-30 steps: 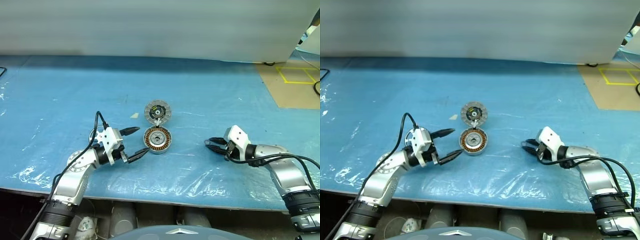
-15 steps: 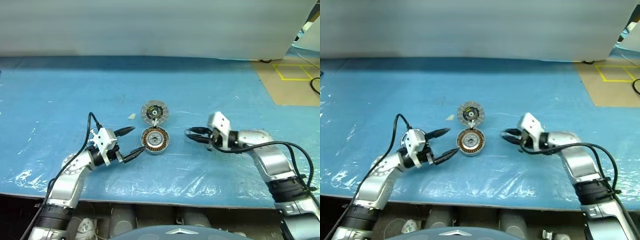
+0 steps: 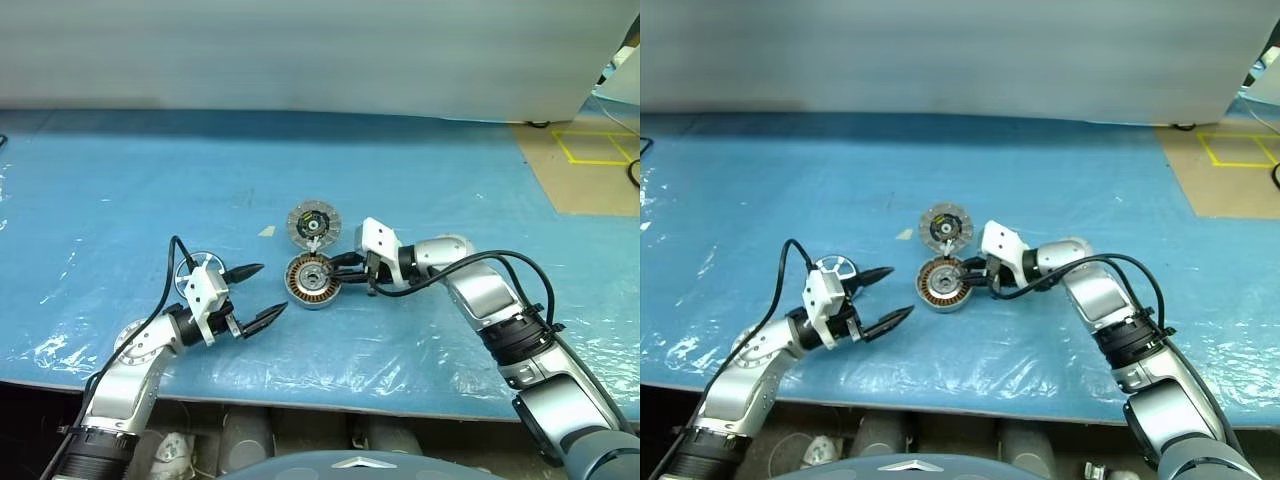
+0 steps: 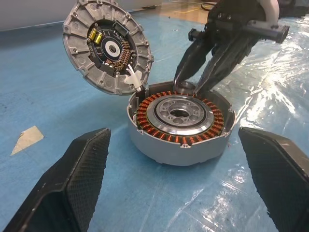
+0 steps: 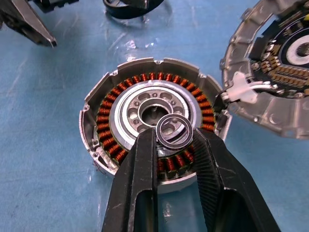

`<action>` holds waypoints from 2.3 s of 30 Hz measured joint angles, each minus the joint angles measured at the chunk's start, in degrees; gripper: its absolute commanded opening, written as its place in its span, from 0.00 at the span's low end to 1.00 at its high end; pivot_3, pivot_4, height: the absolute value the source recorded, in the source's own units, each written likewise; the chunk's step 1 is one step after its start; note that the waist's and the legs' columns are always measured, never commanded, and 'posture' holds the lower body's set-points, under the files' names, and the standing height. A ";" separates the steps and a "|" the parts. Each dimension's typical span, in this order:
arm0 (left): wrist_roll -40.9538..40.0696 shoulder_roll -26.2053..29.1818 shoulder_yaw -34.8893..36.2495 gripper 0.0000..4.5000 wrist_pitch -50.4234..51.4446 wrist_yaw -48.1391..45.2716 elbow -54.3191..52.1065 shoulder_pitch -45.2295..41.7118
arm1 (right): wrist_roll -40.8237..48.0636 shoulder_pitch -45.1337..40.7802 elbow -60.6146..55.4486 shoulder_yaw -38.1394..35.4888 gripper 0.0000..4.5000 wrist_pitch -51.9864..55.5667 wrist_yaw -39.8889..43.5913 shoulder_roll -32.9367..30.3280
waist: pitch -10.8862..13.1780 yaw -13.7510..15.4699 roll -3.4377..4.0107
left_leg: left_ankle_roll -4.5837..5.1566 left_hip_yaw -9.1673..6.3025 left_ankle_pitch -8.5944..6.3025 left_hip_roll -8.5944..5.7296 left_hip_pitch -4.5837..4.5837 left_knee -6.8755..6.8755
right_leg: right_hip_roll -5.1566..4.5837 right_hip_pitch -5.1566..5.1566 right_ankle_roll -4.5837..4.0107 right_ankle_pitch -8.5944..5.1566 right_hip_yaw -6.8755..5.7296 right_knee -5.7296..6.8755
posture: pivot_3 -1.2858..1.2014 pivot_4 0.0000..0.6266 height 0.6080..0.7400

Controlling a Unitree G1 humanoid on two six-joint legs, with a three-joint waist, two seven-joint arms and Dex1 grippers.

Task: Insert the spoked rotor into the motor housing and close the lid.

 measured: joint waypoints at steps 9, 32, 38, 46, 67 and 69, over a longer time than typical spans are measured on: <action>0.14 0.00 -0.01 1.00 -0.05 1.31 -0.87 1.28 | -1.86 -0.61 2.15 1.65 0.15 -2.83 1.21 2.92 | 0.00 -0.08 0.00 | 0.02 0.00 -0.01 0.00 0.02 0.04 | 0.00 0.00 0.00 0.00 0.02 0.07 | 0.52 0.24 1.00; 0.25 0.01 -0.75 1.00 0.02 2.01 -1.64 1.43 | -3.91 -2.40 4.99 1.63 0.15 -4.24 0.04 5.13 | 0.00 -0.09 0.00 | 0.00 0.00 0.00 0.00 0.03 0.10 | 0.00 0.00 0.00 0.00 0.03 0.15 | 0.52 0.24 1.00; 0.31 0.00 -0.82 1.00 0.02 2.01 -1.64 1.39 | -3.91 -2.39 4.99 1.58 0.15 -4.27 0.32 4.89 | 0.00 -0.08 0.00 | 0.01 0.00 0.00 0.00 0.04 0.10 | 0.00 0.00 0.00 0.00 0.03 0.16 | 0.52 0.24 1.00; 0.74 0.01 -0.89 1.00 0.01 2.00 -1.63 1.38 | -3.92 -2.15 4.60 1.59 0.15 -4.28 0.96 4.72 | 0.00 -0.08 0.00 | 0.02 0.00 0.00 0.00 0.04 0.11 | 0.00 0.01 0.00 0.00 0.03 0.17 | 0.52 0.24 1.00; 1.18 -0.16 -1.07 1.00 -0.03 2.01 -1.52 1.14 | -2.02 -1.16 4.61 0.66 0.67 -3.40 1.29 6.73 | 0.00 -0.08 0.00 | 0.04 0.00 0.00 0.01 0.05 0.14 | 0.00 0.01 0.00 0.00 0.03 0.21 | 0.52 0.24 1.00; 1.19 -0.16 -1.07 1.00 -0.04 2.01 -1.46 1.04 | -0.18 -1.18 4.61 -0.76 0.58 -2.72 1.45 7.04 | 0.00 -0.08 0.00 | 0.04 0.00 0.00 0.00 0.04 0.17 | 0.00 0.01 0.00 0.00 0.04 0.22 | 0.52 0.24 1.00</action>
